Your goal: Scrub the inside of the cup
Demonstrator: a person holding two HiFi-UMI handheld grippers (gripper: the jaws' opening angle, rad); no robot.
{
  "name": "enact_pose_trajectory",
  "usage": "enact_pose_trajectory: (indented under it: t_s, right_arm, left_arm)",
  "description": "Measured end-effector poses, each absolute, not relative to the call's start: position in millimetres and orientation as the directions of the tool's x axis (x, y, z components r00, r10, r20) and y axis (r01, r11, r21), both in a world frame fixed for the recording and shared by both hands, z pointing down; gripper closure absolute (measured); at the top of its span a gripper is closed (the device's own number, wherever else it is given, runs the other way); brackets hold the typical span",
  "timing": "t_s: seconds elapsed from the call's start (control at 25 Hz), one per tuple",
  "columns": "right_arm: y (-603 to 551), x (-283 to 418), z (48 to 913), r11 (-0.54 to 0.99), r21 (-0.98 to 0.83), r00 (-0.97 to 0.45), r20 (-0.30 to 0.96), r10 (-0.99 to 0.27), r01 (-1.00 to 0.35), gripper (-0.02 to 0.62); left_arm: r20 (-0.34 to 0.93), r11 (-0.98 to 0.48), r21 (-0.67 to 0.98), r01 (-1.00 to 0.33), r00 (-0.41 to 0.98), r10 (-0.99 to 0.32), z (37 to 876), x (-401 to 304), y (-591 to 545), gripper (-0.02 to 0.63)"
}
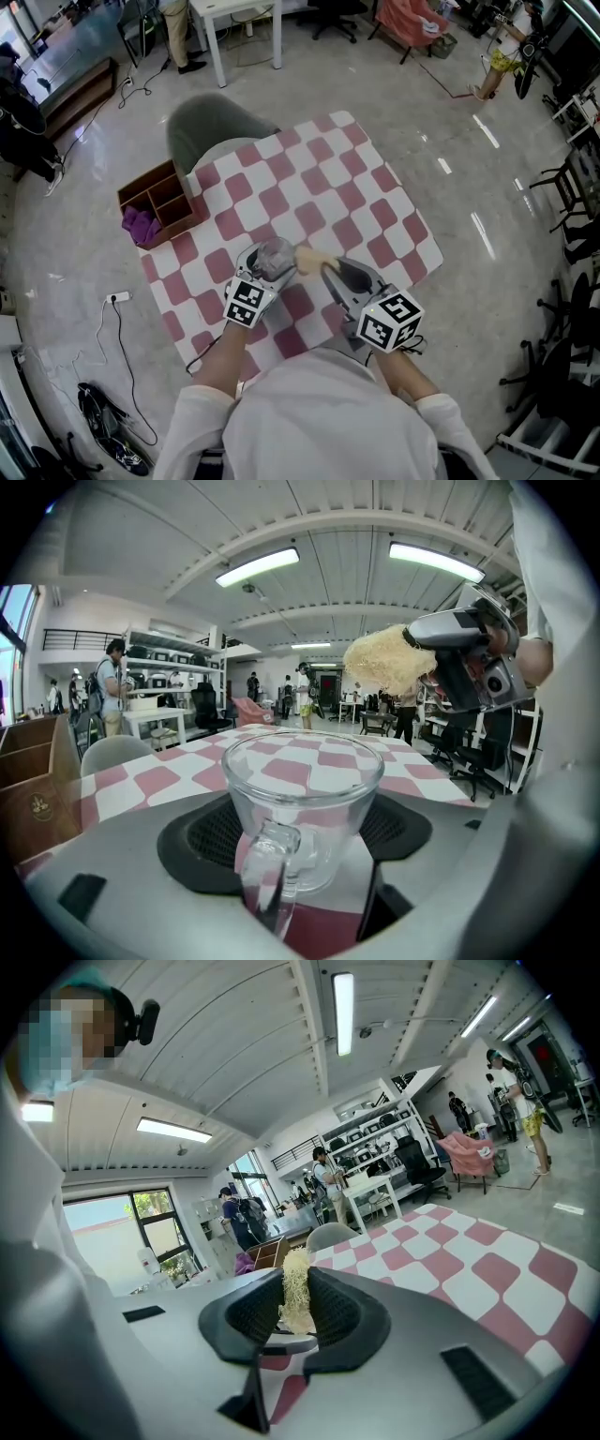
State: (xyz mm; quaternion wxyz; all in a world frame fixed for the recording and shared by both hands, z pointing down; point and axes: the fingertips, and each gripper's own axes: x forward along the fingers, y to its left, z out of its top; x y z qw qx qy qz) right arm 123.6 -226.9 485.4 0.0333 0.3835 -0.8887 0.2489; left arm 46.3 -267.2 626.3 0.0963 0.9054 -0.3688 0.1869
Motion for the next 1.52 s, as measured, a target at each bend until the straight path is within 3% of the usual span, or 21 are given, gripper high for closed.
enact_pose_trajectory:
  t_s: [1.52]
  right_arm:
    - [-216.1,104.1,472.6,0.572,-0.404,-0.682,0.215,-0.699,-0.714,0.508]
  left_arm:
    - [0.324,-0.721,0.012,-0.693,0.685,-0.653,578.0,13.8,-236.9,0.233]
